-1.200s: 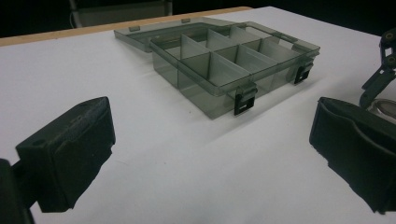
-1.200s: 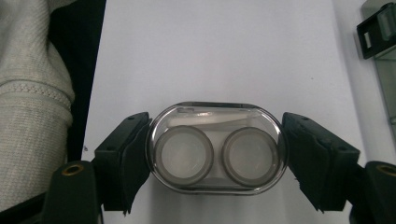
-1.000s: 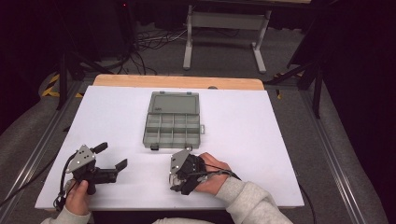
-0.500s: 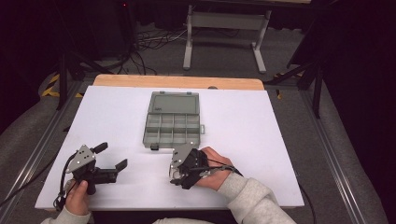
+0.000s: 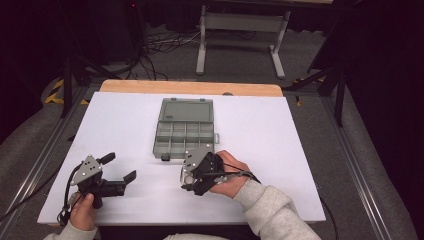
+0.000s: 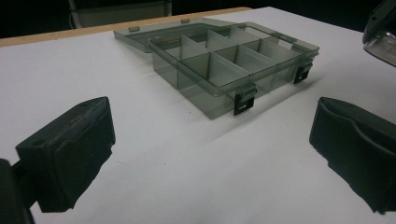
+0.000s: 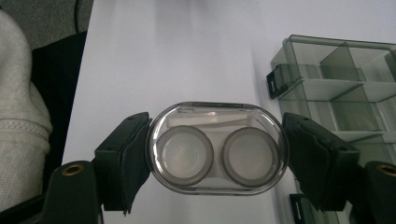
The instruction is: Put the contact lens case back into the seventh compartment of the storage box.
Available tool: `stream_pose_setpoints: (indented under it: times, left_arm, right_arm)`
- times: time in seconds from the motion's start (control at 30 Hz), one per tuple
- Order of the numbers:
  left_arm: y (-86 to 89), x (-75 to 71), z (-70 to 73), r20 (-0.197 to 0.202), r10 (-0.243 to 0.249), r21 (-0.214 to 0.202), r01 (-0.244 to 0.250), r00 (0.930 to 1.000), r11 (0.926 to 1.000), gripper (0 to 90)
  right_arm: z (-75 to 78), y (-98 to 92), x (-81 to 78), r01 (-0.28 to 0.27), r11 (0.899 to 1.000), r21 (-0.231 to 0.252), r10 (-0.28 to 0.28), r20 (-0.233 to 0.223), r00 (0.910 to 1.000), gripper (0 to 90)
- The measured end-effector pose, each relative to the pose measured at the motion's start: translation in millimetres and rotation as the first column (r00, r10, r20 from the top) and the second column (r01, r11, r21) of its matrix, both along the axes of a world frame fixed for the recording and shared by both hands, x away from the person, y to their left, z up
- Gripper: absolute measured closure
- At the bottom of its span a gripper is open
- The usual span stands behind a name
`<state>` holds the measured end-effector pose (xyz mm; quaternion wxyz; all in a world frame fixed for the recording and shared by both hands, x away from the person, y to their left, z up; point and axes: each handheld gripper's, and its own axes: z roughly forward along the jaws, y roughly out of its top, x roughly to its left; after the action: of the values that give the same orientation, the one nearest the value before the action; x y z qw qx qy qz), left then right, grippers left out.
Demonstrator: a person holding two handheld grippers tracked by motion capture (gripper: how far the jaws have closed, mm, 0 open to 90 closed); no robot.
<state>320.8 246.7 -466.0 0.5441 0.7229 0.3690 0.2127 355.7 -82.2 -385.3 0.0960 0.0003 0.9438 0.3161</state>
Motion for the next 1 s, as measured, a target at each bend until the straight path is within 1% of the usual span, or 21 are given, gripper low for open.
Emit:
stream_pose_setpoints:
  times: [0.17, 0.3, 0.43, 0.83, 1.0]
  left_arm:
    - [-0.1, 0.0, -0.1, 0.001, -0.001, 0.002, 0.001, 1.0000, 1.0000, 0.8]
    - [0.0, 0.1, -0.2, -0.001, 0.001, 0.002, -0.001, 1.0000, 1.0000, 0.8]
    - [-0.3, 0.0, -0.1, 0.000, 0.000, 0.002, 0.000, 1.0000, 1.0000, 0.8]
    - [-0.1, 0.1, -0.1, -0.002, 0.003, 0.001, -0.003, 1.0000, 1.0000, 0.8]
    - [0.0, 0.2, -0.2, -0.002, 0.003, 0.001, -0.003, 1.0000, 1.0000, 0.8]
  right_arm:
    - [3.3, -1.7, 4.2, 0.006, 1.000, 0.019, -0.006, 0.010, 0.9999, 26.5]
    - [6.4, -2.5, 6.6, 0.014, 1.000, 0.022, -0.015, 0.020, 0.9997, 26.5]
    - [11.9, -2.7, 9.3, 0.016, 1.000, 0.020, -0.016, 0.041, 0.9990, 26.4]
    - [21.2, -3.0, 17.5, 0.035, 0.999, 0.025, -0.037, 0.058, 0.9976, 26.5]
    - [25.5, -2.8, 24.6, 0.049, 0.998, 0.033, -0.051, 0.070, 0.9962, 26.5]
